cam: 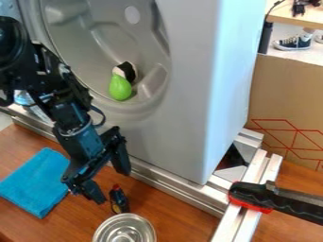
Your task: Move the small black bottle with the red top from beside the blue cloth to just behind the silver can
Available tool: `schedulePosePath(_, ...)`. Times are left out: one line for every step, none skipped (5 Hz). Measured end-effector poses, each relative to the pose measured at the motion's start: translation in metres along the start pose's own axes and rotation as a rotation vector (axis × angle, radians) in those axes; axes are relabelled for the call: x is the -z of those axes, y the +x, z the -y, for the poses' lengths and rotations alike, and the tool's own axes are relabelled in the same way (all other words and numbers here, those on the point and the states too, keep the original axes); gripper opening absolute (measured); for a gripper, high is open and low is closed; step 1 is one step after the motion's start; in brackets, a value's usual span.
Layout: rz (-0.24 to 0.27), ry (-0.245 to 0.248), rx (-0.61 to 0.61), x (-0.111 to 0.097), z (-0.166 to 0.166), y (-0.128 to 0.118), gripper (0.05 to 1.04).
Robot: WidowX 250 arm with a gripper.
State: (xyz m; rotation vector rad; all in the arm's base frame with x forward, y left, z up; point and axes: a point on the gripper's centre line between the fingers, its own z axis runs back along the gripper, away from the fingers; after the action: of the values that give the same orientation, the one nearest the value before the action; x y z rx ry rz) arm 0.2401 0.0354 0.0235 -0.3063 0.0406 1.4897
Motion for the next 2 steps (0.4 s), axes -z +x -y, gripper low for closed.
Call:
schedulePosePath(-0.001, -0.047, 0.048, -0.017, 0.005, -0.005, 1.001)
schedulePosePath(0.052, -0.037, 0.080, -0.043, -0.004, -0.010, 1.001)
